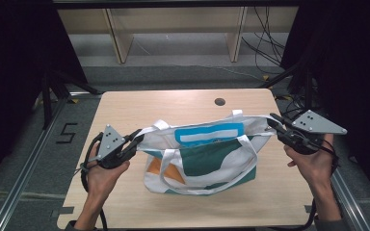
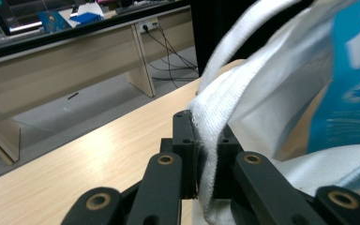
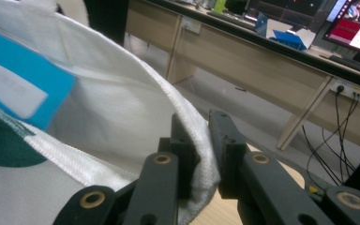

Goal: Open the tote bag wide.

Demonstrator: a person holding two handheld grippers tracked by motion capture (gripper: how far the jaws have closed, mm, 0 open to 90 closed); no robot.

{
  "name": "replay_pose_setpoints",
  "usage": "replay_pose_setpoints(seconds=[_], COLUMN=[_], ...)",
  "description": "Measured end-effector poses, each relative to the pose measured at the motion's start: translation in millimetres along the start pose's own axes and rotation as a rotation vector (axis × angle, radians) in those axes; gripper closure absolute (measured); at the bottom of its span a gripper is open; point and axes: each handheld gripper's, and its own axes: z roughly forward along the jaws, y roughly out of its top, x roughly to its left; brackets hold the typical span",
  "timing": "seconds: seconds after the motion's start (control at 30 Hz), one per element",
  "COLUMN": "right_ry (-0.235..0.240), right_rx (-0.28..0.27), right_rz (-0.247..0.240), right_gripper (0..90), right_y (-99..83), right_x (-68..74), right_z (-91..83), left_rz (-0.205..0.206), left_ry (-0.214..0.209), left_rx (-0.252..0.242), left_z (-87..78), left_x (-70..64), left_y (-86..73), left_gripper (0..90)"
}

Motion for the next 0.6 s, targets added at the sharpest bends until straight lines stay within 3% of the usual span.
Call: replay_pose_setpoints(seconds=[0.13, 0.2, 0.23, 0.37, 0.4, 0.57, 0.6], right_ry=[-0.015, -0.017, -0.023, -0.013, -0.008, -0.003, 0.003], right_rx=[0.018, 0.035, 0.03, 0.063, 0.097, 0.135, 0.141], right_rz=[-0.041, -0.025, -0.046, -0.039, -0.048, -0.02, -0.036], right_gripper=[81.1, 81.1, 81.1, 81.0, 80.9, 80.9, 80.8], right_y=[-6.4, -8.8, -9.8, -12.5, -16.7, -30.6, -32.0], right_x=[-0.9, 0.5, 0.0, 1.7, 1.3, 0.4, -0.2], right_z=[6.4, 9.0, 11.1, 15.8, 20.3, 27.1, 27.3], left_rz=[-0.014, -0.022, -0.027, -0.031, -0.037, -0.024, -0.022], left_ry=[-0.013, -0.016, -0.019, -0.026, -0.042, -0.058, -0.065], left_rx=[0.042, 0.073, 0.085, 0.127, 0.153, 0.202, 0.206], left_z=[13.5, 18.8, 21.9, 30.5, 35.6, 43.6, 44.4], left_x=[3.3, 2.7, 2.4, 0.7, -1.6, -7.8, -8.0], left_y=[-9.2, -16.6, -20.4, -33.4, -41.8, -56.2, -58.0], left_gripper=[84.0, 83.9, 83.9, 83.6, 83.5, 82.9, 82.8])
